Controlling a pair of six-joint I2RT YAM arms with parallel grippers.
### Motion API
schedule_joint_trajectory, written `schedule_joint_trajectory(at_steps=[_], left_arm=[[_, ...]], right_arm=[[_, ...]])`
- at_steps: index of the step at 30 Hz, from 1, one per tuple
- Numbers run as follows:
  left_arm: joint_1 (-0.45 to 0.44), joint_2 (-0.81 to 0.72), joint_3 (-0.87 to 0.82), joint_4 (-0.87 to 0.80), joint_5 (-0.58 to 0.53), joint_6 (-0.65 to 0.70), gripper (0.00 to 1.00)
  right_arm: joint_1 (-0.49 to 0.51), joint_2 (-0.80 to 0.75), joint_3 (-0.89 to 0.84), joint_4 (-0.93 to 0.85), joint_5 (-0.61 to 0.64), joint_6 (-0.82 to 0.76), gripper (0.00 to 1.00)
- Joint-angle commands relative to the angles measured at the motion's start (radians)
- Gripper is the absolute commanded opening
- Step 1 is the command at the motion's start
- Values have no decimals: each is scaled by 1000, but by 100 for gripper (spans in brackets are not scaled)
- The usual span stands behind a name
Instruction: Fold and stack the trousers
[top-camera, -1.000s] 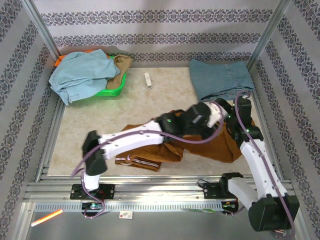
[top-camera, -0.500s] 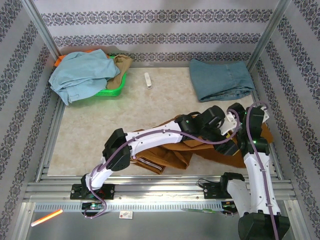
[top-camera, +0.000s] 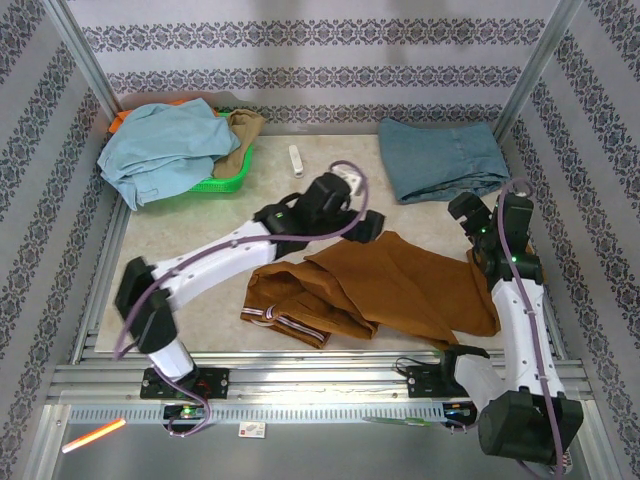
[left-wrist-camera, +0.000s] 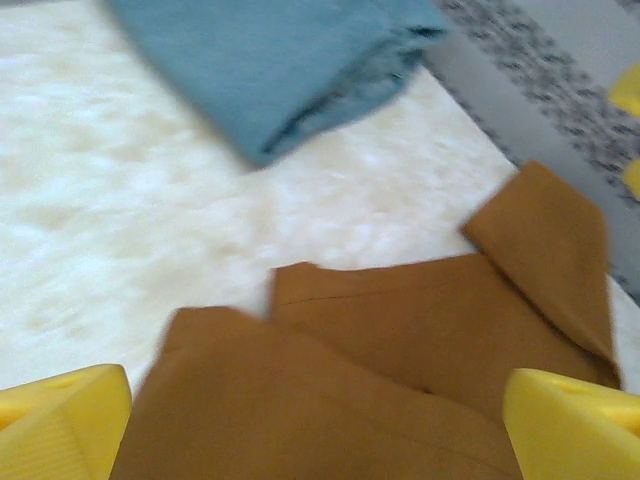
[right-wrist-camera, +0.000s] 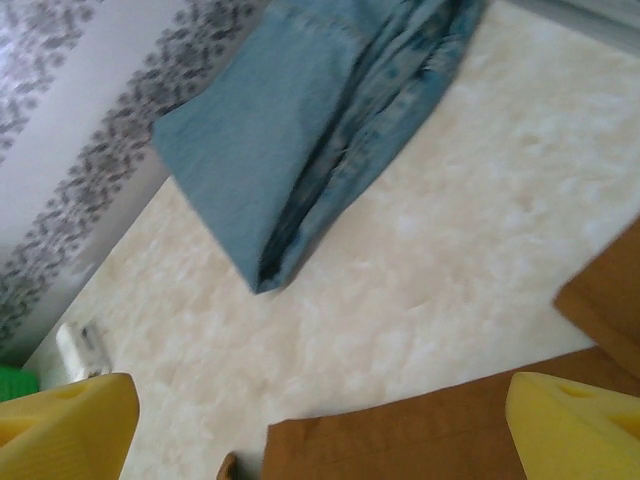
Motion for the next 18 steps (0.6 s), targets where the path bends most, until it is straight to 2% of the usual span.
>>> schedule_joint_trajectory(at_steps=[1, 5, 9, 14, 18], left_arm=[[28, -188, -203, -154, -257, -171, 98], [94, -426, -482, -290, -319, -415, 92], [114, -585, -692, -348, -320, -551, 90], [117, -609, -838, -307, -290, -643, 89], [118, -542, -925, -196, -227, -668, 84]], right_arm=[[116, 20, 31, -10, -78, -87, 94], [333, 58, 10, -40, -44, -157, 94], [509, 81, -12, -71, 0, -173, 94], [726, 110, -30, -117, 0, -178, 95], [872, 112, -73, -176, 47, -173, 96]])
